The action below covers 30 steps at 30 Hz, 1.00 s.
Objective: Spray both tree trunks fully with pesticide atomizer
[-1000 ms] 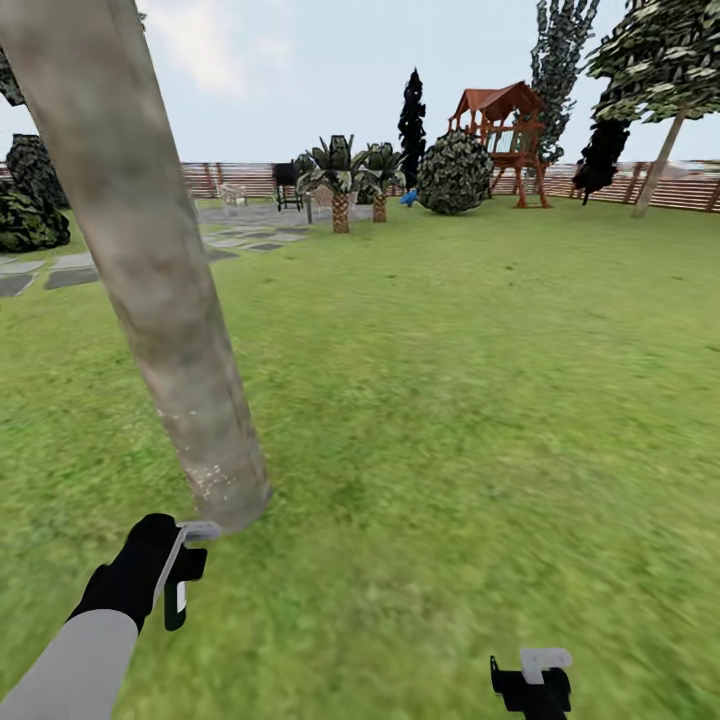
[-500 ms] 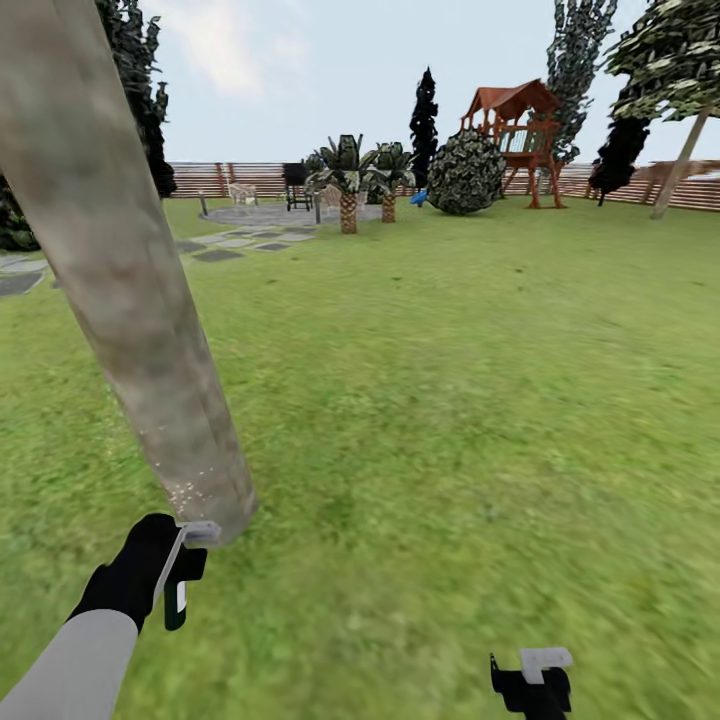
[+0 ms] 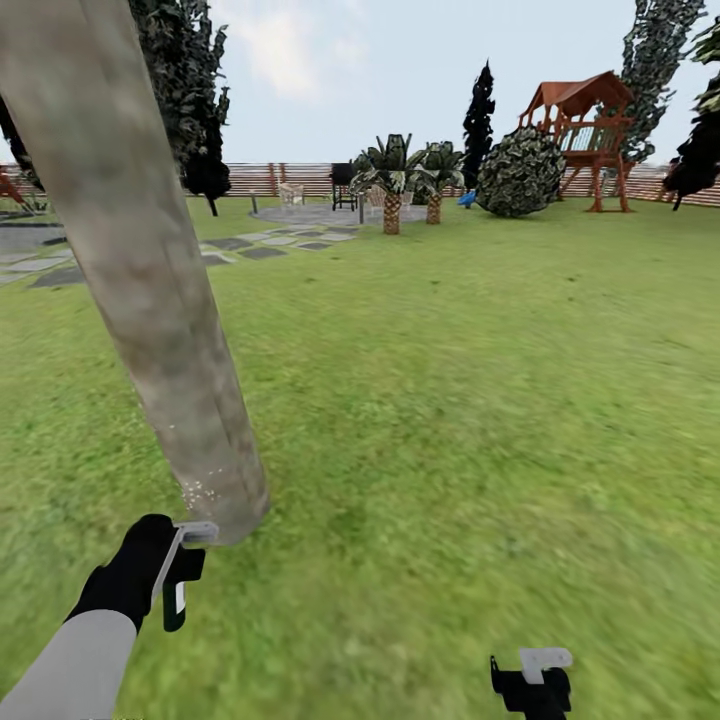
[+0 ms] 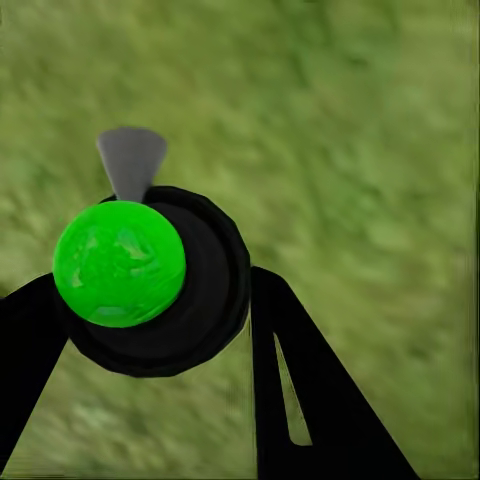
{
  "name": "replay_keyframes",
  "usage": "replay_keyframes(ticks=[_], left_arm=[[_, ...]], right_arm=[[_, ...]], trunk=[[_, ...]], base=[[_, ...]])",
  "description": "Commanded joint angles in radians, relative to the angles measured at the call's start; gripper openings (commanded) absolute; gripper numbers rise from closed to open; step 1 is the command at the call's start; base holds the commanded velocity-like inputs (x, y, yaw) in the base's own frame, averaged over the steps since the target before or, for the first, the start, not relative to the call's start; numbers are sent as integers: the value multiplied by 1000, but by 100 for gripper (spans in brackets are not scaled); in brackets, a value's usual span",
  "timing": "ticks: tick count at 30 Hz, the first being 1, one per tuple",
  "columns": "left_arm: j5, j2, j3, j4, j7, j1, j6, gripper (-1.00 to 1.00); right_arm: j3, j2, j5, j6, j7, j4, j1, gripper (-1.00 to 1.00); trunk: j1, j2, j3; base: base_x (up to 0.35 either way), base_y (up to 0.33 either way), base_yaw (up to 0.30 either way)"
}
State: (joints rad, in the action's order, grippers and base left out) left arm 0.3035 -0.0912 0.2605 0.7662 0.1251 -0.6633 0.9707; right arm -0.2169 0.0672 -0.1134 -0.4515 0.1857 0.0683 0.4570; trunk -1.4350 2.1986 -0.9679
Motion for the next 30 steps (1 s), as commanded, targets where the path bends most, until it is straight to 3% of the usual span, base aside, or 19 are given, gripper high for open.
replay_keyframes(ticks=[1, 13, 16, 19, 25, 27, 28, 29, 30], left_arm=[[11, 1, 4, 1, 10, -1, 3, -100], [8, 6, 4, 3, 12, -2, 4, -100], [8, 9, -6, 60, 66, -24, 20, -100], [12, 3, -21, 50, 134, -116, 35, -100], [12, -10, -93, -19, 145, -207, 49, -100], [13, -25, -95, -39, 146, -211, 48, -100], [14, -46, -96, -47, 147, -212, 48, -100], [13, -86, -96, -53, 149, -212, 48, -100], [13, -101, -97, -55, 149, -211, 48, -100]], right_arm=[[-9, 0, -11, -3, 1, 0, 0, 100], [-9, 0, -10, -1, 0, -1, 0, 100], [-9, 0, -9, -1, 0, -1, 0, 100], [-9, 0, -10, -1, 0, -1, 0, 100], [-9, 0, -8, -1, 1, -1, 0, 100], [-9, 0, -8, -1, 1, -1, 0, 100], [-9, 0, -8, -1, 1, -1, 0, 100], [-9, 0, -8, -1, 1, -1, 0, 100], [-9, 0, -8, -1, 1, -1, 0, 100]], trunk=[[0, 0, -1], [0, 0, -1], [0, 0, -1], [0, 0, -1], [0, 0, -1], [0, 0, -1], [0, 0, -1], [0, 0, -1], [0, 0, -1]], base=[[168, -250, 276], [110, -168, 275], [0, 0, 274], [0, 0, 182], [0, 0, 13], [0, 0, 0], [0, 0, 0], [0, 0, 0], [0, 0, 0]])
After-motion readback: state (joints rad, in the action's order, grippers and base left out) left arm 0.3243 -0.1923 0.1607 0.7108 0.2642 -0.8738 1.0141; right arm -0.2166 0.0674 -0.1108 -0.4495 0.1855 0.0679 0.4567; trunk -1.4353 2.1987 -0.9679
